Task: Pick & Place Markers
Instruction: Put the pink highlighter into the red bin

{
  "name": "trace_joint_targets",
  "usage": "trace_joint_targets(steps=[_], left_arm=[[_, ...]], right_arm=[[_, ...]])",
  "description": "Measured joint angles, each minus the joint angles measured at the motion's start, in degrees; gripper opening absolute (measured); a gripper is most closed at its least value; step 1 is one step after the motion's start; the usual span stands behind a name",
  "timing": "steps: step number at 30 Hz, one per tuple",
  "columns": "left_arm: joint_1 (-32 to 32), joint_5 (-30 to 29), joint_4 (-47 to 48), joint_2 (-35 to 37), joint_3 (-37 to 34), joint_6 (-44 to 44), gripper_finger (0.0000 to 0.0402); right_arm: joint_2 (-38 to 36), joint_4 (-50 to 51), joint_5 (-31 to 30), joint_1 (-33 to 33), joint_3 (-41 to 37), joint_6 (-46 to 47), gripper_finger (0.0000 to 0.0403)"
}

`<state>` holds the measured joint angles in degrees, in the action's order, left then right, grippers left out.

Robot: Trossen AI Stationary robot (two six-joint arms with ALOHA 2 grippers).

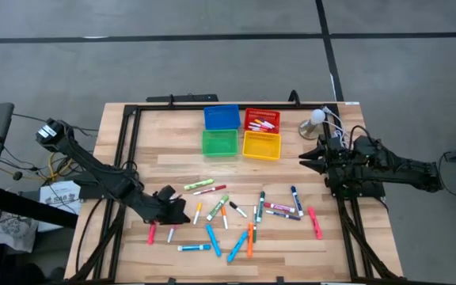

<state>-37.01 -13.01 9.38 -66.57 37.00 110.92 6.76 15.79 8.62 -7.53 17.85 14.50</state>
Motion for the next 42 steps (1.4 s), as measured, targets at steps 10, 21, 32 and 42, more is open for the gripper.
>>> trace_joint_targets(steps=[10,21,32,42], left_arm=[[-0.2,7.8,17.9,-11.6,11.9,0.1,0.0177],[-0.6,13.1,20.8,-20.7,12.6,1.3,0.0177],[-0.5,13.1,26.0,-21.2,12.5,2.5,0.0177],[-0.5,13.1,26.4,-24.4,12.5,3.4,0.0177]], right_arm=[[0.0,0.5,0.0,0.0,0.0,0.0,0.0098],[0.0,0.5,0.0,0.0,0.0,0.0,0.0098],[0.0,0.5,0.1,0.0,0.0,0.0,0.0098],[0.0,0.5,0.1,0.0,0.0,0.0,0.0098]])
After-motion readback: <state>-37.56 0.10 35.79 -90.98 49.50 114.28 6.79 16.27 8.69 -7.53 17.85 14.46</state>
